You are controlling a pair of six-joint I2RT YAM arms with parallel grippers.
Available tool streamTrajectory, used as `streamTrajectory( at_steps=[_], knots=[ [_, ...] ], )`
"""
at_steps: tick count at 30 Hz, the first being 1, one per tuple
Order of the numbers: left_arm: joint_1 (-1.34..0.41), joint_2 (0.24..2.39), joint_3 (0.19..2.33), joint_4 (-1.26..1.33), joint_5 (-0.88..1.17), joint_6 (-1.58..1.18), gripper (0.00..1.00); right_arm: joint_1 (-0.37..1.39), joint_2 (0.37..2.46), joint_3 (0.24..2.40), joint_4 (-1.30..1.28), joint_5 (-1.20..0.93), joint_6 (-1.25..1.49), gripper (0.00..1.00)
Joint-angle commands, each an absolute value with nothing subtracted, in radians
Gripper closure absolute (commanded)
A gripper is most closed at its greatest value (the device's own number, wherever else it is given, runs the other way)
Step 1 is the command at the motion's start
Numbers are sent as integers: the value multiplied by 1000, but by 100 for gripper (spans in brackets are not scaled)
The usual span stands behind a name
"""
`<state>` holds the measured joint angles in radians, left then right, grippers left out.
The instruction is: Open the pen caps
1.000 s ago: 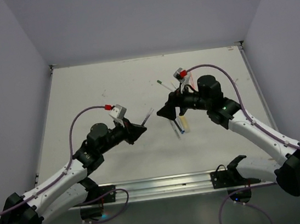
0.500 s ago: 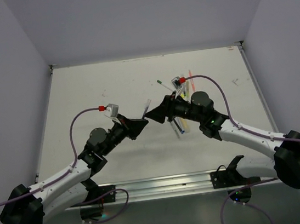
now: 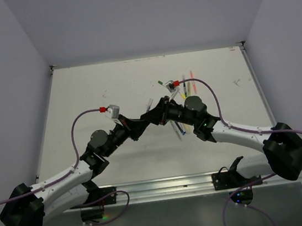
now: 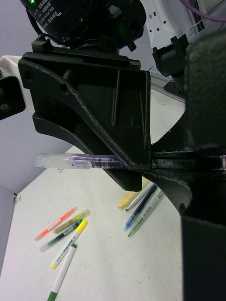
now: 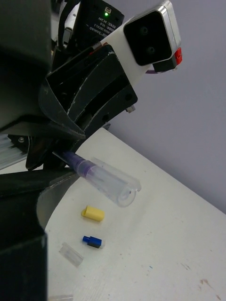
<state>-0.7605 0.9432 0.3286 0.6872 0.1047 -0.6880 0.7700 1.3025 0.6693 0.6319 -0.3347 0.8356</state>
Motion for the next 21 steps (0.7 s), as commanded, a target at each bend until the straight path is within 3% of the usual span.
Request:
streamTrajectory(
  at_steps=[1, 2, 3, 5, 12, 16, 21],
  knots=[
    [-770, 954, 321, 767, 66, -663, 100, 793, 1304, 690, 709, -336, 819, 69],
    [-770, 956, 322, 764, 67, -660, 100, 795, 1299, 690, 706, -334, 813, 75],
    [-770, 954, 322, 753, 67, -661, 100, 795, 1295, 687, 692, -331, 805, 88],
    [-770, 943, 321, 733, 55, -661, 91, 795, 1266, 687, 655, -307, 761, 100],
    [-770, 816, 344, 490, -47, -600, 37, 792, 1172, 762, 297, -267, 488, 100],
    [-764, 770, 388, 405, -46, -546, 26, 790, 1173, 813, 143, -322, 367, 100],
    [-747, 833, 480, 381, 72, -497, 24, 790, 1230, 883, 8, -515, 275, 100]
  ],
)
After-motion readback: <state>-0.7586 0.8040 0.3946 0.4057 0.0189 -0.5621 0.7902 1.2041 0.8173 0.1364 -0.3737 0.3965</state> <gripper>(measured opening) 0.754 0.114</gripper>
